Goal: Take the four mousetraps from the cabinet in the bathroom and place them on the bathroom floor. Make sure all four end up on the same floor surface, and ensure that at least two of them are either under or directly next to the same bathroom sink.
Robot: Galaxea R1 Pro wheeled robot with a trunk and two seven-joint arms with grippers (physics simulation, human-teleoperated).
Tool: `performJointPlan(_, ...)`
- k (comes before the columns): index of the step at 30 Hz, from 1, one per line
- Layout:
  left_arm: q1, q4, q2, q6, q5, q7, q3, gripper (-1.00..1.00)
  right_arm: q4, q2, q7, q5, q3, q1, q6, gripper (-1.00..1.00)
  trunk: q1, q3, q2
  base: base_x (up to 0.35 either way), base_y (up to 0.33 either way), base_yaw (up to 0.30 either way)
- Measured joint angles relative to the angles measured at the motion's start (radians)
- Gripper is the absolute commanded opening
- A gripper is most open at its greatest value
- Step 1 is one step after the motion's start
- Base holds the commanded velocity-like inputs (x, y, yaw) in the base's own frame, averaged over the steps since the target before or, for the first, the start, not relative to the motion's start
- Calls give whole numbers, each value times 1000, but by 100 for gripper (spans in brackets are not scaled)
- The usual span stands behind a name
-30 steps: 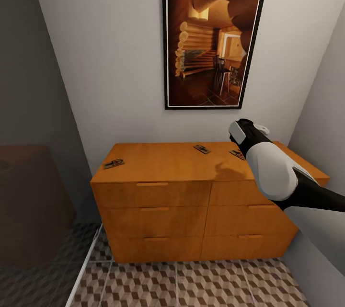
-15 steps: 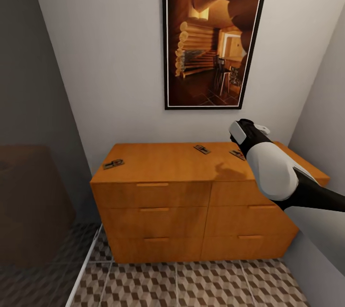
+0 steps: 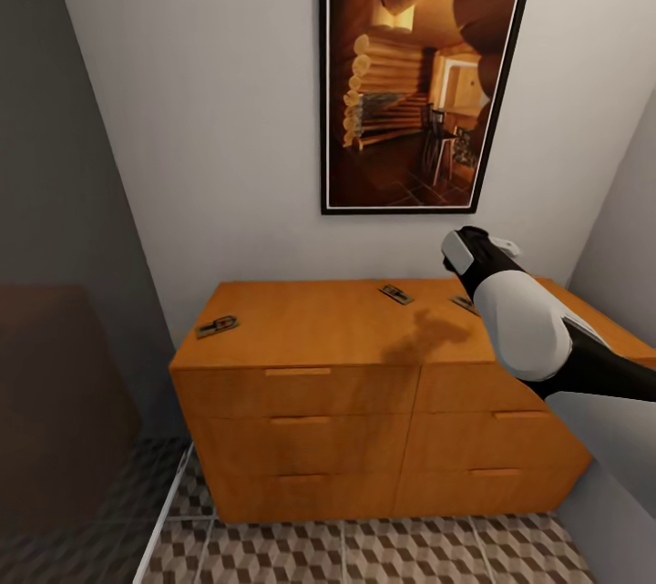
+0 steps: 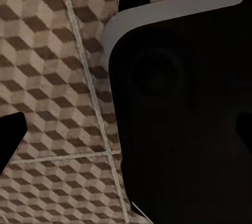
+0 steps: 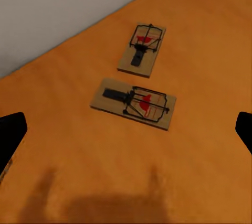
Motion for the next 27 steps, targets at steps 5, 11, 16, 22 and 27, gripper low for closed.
performJointPlan(5,0,0,1,0,0,0,0,100,0,-2,-7,1,0,0,-14,100,0,0,0,246,52,0)
performJointPlan(11,0,0,1,0,0,0,0,100,2,-2,-36,1,1,0,-41,100,0,0,0,247,7,0)
performJointPlan(16,0,0,1,0,0,0,0,100,3,-2,-43,1,1,0,-47,100,0,0,0,245,1,0)
performJointPlan(22,0,0,0,0,0,0,0,100,3,-16,-46,1,0,1,-49,100,0,0,0,143,0,0)
performJointPlan(27,0,0,0,0,0,0,0,100,3,-31,-54,0,-1,1,-49,100,0,0,0,31,0,0)
